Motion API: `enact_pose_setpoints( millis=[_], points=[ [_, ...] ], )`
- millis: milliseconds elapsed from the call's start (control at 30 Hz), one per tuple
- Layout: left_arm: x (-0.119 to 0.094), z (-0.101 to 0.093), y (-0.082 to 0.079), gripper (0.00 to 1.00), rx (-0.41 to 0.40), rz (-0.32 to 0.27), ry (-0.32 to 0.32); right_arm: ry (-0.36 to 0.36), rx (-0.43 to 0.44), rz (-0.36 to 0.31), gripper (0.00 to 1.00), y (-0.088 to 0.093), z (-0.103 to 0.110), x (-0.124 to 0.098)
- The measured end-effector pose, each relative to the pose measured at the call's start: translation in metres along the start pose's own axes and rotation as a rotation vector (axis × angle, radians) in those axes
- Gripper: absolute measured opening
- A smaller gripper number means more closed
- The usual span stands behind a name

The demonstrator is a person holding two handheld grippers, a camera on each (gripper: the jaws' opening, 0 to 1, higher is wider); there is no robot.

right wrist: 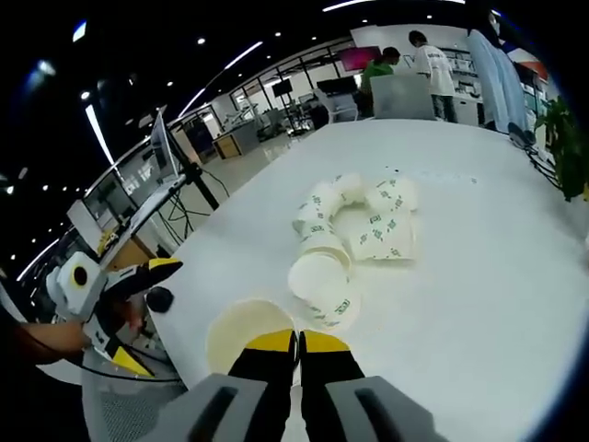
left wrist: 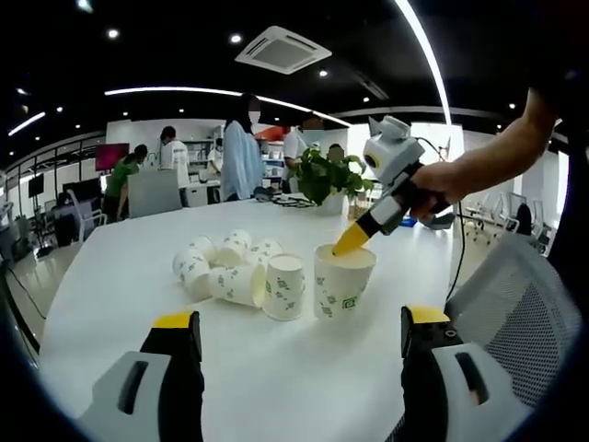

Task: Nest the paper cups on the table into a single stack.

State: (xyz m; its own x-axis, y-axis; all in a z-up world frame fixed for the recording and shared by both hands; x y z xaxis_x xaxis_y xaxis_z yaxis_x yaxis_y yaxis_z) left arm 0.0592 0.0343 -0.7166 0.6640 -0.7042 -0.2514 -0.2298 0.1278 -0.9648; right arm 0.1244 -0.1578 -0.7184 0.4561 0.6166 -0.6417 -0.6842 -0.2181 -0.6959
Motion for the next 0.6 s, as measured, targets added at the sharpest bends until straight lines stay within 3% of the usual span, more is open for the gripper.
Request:
enact_pose_setpoints(
  millis=[600],
  points=[
    [-0.002, 0.000, -0.003, 0.89, 0.005, 0.008, -0.003, 0.005, -0.014, 0.033, 0.00, 0.007, 0.001, 0.023]
  ],
)
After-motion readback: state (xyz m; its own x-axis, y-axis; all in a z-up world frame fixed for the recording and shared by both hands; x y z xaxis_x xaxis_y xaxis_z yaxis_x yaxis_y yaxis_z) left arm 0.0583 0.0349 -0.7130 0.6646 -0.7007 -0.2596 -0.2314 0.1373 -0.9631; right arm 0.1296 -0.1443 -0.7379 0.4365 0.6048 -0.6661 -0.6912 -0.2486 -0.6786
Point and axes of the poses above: the point that each gripper's makers call its tool centre point, and the gripper's own axes: x roughly forward along the fingers, z roughly to its left, y roughly out of its underside, the point moved 6 cm from there along -x, roughly backward along the fingers, and after that the axes turned 2 degrees about -x, right-handed, at the moved point
